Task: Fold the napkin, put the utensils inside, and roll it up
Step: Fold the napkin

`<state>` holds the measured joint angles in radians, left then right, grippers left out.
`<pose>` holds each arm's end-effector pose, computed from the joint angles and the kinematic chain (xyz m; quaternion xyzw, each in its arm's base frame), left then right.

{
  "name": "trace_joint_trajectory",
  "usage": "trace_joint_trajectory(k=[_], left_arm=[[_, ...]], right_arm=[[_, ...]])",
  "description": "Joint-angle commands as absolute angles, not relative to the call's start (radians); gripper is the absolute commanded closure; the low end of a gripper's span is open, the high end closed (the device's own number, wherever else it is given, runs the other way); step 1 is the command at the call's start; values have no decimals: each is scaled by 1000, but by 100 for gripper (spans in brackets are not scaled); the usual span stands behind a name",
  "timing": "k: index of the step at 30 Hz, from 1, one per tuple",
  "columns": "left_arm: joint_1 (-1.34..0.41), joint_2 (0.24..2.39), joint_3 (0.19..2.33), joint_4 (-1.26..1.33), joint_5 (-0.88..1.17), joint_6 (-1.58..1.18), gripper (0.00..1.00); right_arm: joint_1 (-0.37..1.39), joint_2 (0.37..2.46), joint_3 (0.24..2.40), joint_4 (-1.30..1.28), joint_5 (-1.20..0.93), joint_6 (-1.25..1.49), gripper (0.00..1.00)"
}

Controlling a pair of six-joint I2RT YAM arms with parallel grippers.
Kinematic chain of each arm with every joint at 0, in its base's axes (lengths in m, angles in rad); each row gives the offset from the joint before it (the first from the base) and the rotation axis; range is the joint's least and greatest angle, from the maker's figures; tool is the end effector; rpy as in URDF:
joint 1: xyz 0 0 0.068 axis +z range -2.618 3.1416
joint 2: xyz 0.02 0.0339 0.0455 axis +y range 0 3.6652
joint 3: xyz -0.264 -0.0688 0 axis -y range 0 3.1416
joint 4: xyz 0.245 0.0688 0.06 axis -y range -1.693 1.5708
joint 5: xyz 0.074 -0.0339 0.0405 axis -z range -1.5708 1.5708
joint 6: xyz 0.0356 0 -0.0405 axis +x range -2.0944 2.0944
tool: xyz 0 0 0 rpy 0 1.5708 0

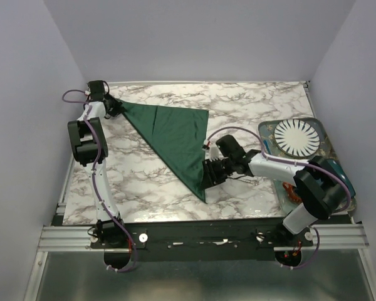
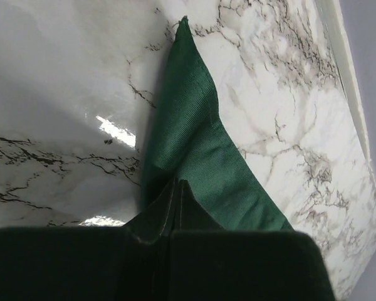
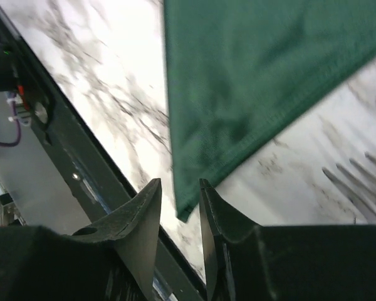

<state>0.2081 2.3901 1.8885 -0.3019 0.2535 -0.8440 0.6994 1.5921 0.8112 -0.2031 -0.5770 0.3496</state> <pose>0.5222 0.1011 0.1505 -0.4210 0.8193 -0.2274 0.3160 0.2166 0.2076 0.1611 -0.2407 0.8894 0.3746 0.1036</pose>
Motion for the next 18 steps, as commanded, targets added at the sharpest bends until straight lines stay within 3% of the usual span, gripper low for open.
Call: trace_joint_trajectory(k=[1,8,13,18], left_arm=[[212,2362,1899,-301,325,-839,100],[183,2247,1772,-241,322,-812,96],[178,2201,1733,-230,319,-762,89],[121,2132,1715,-236,308,-727,85]], right_arm=[[730,1595,916,-216,-580,357,61],[764,1723,855,-123,-647,384,61],[765,1672,753,-123,-595,354,61],[765,1643,785,-141,-584,368,61]])
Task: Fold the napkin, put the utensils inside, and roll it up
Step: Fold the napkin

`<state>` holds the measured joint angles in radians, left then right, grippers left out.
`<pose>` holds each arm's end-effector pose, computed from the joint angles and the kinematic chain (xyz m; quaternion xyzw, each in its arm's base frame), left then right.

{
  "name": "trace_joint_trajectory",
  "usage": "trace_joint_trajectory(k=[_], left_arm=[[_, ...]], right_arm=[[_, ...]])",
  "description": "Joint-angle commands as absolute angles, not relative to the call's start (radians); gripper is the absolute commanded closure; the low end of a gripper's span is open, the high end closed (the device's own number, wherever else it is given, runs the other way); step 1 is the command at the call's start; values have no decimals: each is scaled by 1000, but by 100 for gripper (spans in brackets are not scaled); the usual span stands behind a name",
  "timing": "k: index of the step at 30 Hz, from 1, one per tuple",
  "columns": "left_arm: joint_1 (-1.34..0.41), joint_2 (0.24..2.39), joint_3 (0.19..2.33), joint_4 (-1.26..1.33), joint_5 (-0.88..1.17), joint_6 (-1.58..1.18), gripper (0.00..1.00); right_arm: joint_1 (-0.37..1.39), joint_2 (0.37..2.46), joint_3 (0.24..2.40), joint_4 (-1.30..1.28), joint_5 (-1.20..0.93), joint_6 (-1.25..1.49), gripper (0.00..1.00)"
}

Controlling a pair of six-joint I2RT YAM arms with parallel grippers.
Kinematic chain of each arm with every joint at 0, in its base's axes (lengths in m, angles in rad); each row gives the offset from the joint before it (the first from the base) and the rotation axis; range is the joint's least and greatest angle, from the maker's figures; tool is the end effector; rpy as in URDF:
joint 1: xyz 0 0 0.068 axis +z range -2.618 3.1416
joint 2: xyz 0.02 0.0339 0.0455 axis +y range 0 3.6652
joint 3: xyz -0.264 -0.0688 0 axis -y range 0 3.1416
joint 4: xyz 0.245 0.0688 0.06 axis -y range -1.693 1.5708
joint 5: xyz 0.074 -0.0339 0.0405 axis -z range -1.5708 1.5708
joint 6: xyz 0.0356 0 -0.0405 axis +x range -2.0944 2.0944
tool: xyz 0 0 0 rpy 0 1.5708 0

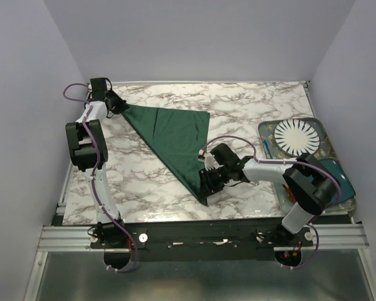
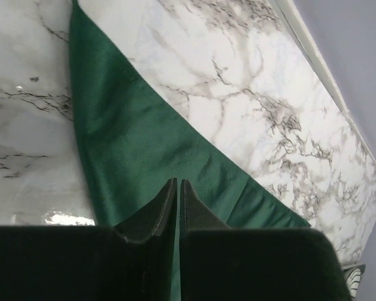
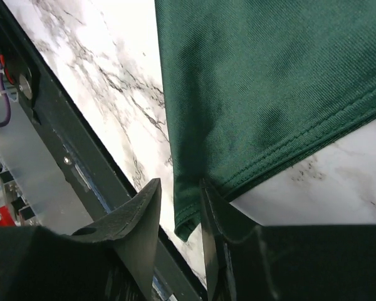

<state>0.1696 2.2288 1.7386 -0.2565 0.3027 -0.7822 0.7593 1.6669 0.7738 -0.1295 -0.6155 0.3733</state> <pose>0.4996 0.0748 0.1866 -0.3613 0.8328 -0.2511 0.3358 0.2030 0.2210 0.1351 -0.2564 0.8847 0.3845 0.0612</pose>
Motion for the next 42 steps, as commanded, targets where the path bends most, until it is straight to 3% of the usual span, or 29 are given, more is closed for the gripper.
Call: trace_joint_trajectory(k=[1,10,15,21,24,29,42], left_arm=[[114,2120,1700,-227,307,-730,85],[57,2089,1580,-155,382,-712,74],[46,2065,1580,-218,279,-625,66],[78,2089,1667,-295,114,-627,56],[86,2123,1715,-316,22,-666,45],[117,2264,1920,-402,-34,-670,45],[164,2433,2089,-469,-12,-696,36]], right_arm=[[765,1646,799,-141,-587,373,61],[765,1677,799,-113,-586,380,57],[740,1586,883,-193,-457,390,36],[572,1562,1000,-236,-382,446,22],[483,1575,1077,-247,-373,457,18],[391,1626,1190,-253,-382,437,14],[333,1695,1249,-256,-454,453,12]])
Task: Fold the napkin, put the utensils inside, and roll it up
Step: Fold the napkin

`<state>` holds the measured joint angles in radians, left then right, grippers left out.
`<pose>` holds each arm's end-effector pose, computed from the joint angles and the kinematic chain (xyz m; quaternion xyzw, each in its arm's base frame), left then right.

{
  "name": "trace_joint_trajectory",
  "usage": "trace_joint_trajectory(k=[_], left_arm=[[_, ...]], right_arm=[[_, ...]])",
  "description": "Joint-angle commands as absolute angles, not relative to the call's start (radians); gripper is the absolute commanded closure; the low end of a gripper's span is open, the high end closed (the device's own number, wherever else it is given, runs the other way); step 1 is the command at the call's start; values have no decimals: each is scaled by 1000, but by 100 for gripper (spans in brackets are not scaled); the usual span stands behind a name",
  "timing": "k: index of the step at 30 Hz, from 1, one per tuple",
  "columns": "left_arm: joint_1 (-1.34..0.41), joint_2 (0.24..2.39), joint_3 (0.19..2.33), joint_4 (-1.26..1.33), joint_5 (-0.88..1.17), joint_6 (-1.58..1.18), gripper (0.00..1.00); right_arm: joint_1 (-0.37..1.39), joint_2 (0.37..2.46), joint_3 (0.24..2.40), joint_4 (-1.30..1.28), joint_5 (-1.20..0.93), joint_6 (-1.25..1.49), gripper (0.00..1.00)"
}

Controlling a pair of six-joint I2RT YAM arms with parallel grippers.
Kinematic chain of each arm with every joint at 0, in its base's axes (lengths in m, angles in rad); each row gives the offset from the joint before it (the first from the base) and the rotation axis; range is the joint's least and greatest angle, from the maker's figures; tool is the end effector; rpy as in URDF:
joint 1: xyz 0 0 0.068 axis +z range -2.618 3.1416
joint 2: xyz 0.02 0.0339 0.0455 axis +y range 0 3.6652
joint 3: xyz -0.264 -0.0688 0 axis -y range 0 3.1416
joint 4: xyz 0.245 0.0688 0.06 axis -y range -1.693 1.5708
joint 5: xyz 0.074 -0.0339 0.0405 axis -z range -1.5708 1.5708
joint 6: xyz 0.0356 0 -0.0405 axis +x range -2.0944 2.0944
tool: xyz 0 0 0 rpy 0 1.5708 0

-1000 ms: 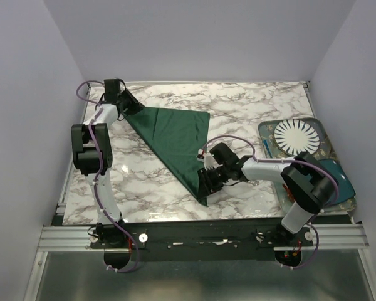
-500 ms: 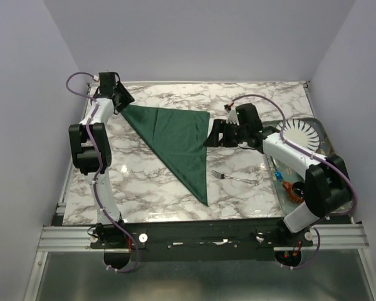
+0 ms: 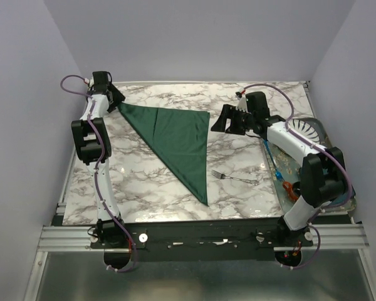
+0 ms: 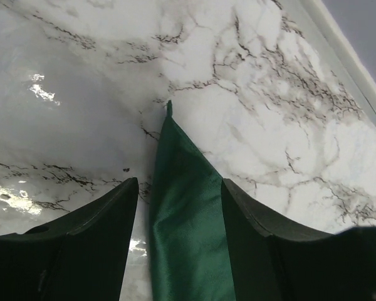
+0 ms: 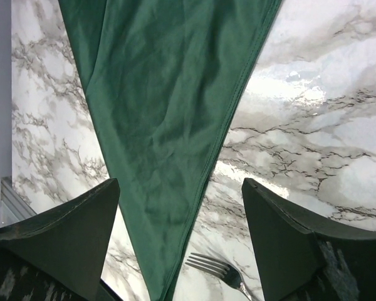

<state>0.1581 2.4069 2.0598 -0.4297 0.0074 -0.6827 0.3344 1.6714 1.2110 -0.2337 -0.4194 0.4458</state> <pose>0.5381 0.0855 0.1867 -0.3751 0.8425 -0.1036 0.3725 0.3490 0.1366 0.2529 -0.0389 0.8892 0.3322 0.3123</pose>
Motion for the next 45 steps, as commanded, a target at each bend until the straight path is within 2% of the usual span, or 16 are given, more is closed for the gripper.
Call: trace_joint_trajectory(k=[1,5,8,17,20,24,29,31,32,33,35,36,38,41,44,45], left_arm=[[164,2440,2086,-465,-5,-696,35],[170,2454,2079,-466,-3,-703,35],[187,2465,2072,-448,0,-724,40],[259,2405,1863,-160,231,-814,79],[276,2404,1815,-77,305,-845,100],[291,2384,1749,29,341,-862,100],[301,2365,1740,29,344,-847,100],[301,2358,1738,23,341,-836,93],[301,2356,1746,12,341,-827,85],[299,2352,1759,2,341,-815,71],[293,2321,1773,-69,286,-761,58],[285,2303,1779,-110,266,-741,47],[273,2251,1779,-141,204,-683,2],[250,2194,1796,-218,148,-626,1],[213,2100,1732,-232,120,-617,6],[197,2073,1665,-212,120,-620,12]], right_arm=[[333,1697,1249,-255,-453,449,12],[333,1700,1259,-256,-453,453,12],[333,1706,1267,-256,-446,454,12],[333,1865,1368,-253,-400,477,13],[328,1968,1463,-253,-374,502,14],[318,2083,1584,-258,-364,517,16],[308,2164,1704,-308,-414,512,20],[310,2157,1707,-334,-420,488,22],[313,2151,1712,-356,-405,456,22],[317,2138,1710,-371,-396,437,22],[328,2083,1691,-416,-359,385,22],[346,2057,1680,-425,-344,370,22],[371,1990,1634,-448,-309,342,21],[440,1925,1577,-459,-317,318,21],[515,1899,1516,-459,-374,311,21],[555,1884,1496,-459,-391,308,22]])
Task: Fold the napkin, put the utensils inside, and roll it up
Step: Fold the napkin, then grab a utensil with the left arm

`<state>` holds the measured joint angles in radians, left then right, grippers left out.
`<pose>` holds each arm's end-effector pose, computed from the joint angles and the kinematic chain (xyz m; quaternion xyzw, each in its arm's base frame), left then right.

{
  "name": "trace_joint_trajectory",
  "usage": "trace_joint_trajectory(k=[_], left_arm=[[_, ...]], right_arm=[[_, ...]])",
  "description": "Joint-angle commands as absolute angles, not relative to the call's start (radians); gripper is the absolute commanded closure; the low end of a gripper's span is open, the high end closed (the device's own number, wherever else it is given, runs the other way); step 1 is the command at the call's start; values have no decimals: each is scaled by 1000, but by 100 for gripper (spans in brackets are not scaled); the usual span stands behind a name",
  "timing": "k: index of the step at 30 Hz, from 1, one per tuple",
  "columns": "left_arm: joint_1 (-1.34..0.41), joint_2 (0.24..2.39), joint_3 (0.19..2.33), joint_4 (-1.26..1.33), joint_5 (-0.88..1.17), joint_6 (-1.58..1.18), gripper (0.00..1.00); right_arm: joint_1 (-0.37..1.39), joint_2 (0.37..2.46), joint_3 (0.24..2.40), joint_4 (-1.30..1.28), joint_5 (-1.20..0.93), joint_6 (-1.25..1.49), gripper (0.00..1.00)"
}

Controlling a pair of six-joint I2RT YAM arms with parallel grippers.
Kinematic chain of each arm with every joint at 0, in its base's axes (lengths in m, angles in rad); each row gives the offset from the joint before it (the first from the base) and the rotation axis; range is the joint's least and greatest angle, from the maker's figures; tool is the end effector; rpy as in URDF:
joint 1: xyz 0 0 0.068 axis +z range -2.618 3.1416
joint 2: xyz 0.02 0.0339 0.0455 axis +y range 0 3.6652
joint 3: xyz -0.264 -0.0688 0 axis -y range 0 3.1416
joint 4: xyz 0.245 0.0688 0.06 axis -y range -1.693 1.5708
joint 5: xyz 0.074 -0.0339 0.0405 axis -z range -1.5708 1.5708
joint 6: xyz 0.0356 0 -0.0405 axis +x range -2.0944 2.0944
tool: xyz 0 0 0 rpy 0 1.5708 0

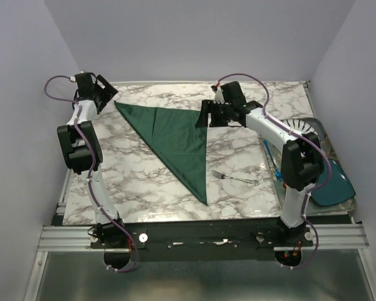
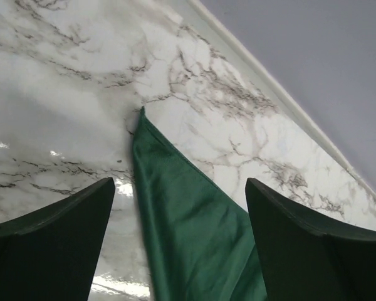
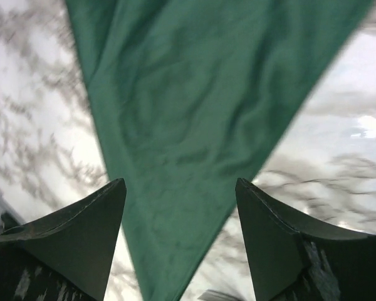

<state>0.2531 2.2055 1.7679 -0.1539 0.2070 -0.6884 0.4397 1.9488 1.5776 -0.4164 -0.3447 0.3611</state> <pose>0.4997 0.1217 0.2159 -0.3548 0.8043 -0.1900 0.4371 0.3961 0.1996 0.2497 -0.1012 0.9073 0.2925 0.2845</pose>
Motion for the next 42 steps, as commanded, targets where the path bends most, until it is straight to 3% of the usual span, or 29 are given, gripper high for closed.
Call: trace_joint_trajectory(k=[1,3,5,6,8,9,11,12,14,19,31,33,34,36,37,40,42], left_arm=[[163,2018,1625,-192,124,-620,14],[112,1962,1512,-141,135,-611,25],[31,1901,1451,-129,137,-601,35],[11,1884,1380,-91,174,-606,47],[-61,1838,1304,-54,193,-626,56],[-78,1829,1237,-23,202,-632,69],[-103,1812,1186,-6,229,-640,74],[-119,1809,1143,-5,233,-638,99],[-126,1792,1102,30,232,-664,100],[-127,1773,1009,81,227,-683,100],[-126,1816,1029,45,154,-667,100],[-149,1784,1049,16,134,-641,100],[-158,1752,1055,6,129,-634,100],[-182,1714,1060,-20,124,-617,100],[-204,1695,1058,-31,118,-612,93],[-218,1620,1019,-28,120,-626,77],[-222,1586,990,-23,144,-630,76]], right_arm=[[578,1876,1470,-456,-393,302,23],[644,1841,1375,-428,-413,293,27],[682,1821,1310,-377,-437,296,38],[710,1815,1245,-365,-460,299,42],[733,1783,1171,-310,-479,307,53],[751,1773,1142,-298,-474,308,57],[764,1729,1054,-259,-486,299,66],[772,1714,1030,-244,-495,301,68],[773,1681,970,-222,-515,305,75],[781,1649,879,-167,-569,310,80],[788,1608,739,-138,-566,330,80],[787,1510,745,-150,-493,348,72],[785,1482,755,-185,-447,359,61],[773,1410,791,-242,-302,368,51],[766,1396,799,-282,-270,367,42],[715,1359,821,-354,-190,387,30],[681,1347,813,-360,-203,399,28]])
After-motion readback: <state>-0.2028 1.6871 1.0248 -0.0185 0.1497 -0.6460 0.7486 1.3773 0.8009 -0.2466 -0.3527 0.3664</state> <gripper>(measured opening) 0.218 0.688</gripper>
